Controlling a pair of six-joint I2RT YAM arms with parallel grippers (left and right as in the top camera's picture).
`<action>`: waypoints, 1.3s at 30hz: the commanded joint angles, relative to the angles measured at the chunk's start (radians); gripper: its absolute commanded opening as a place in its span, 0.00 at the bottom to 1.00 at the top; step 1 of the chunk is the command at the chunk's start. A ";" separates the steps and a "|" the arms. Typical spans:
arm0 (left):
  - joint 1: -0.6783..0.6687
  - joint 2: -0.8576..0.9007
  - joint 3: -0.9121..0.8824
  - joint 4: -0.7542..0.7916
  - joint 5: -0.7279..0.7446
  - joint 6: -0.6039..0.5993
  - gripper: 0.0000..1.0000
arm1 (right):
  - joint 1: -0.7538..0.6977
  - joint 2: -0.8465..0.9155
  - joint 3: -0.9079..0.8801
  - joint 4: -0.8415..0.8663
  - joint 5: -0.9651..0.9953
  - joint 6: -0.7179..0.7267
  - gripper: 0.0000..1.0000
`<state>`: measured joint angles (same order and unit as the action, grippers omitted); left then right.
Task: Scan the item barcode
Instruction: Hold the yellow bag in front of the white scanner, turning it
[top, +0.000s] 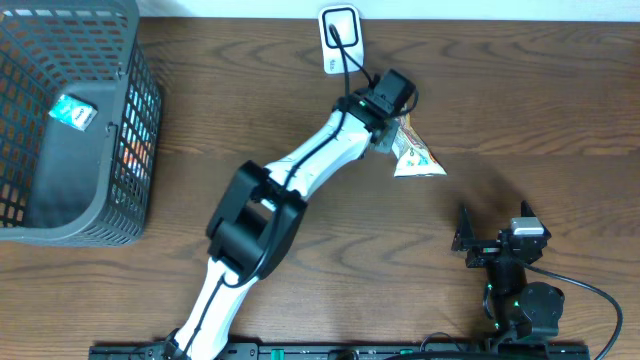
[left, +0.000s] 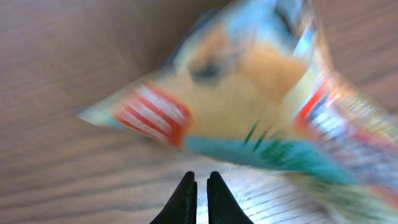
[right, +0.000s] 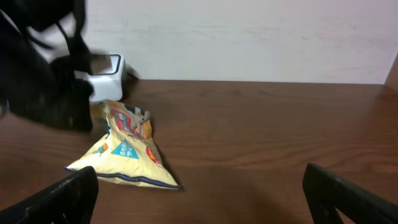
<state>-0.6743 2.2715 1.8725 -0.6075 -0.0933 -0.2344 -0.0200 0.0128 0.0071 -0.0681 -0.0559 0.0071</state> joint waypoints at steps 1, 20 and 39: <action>0.008 -0.144 0.017 0.050 -0.038 0.013 0.08 | 0.009 -0.003 -0.002 -0.003 -0.006 0.007 0.99; -0.018 0.101 0.007 0.018 0.062 0.070 0.12 | 0.009 -0.003 -0.002 -0.003 -0.006 0.007 0.99; 0.023 -0.129 0.028 -0.074 0.420 -0.109 0.33 | 0.009 -0.003 -0.002 -0.003 -0.006 0.007 0.99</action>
<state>-0.6319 2.1521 1.8927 -0.6506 0.1104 -0.2214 -0.0200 0.0128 0.0071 -0.0677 -0.0559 0.0071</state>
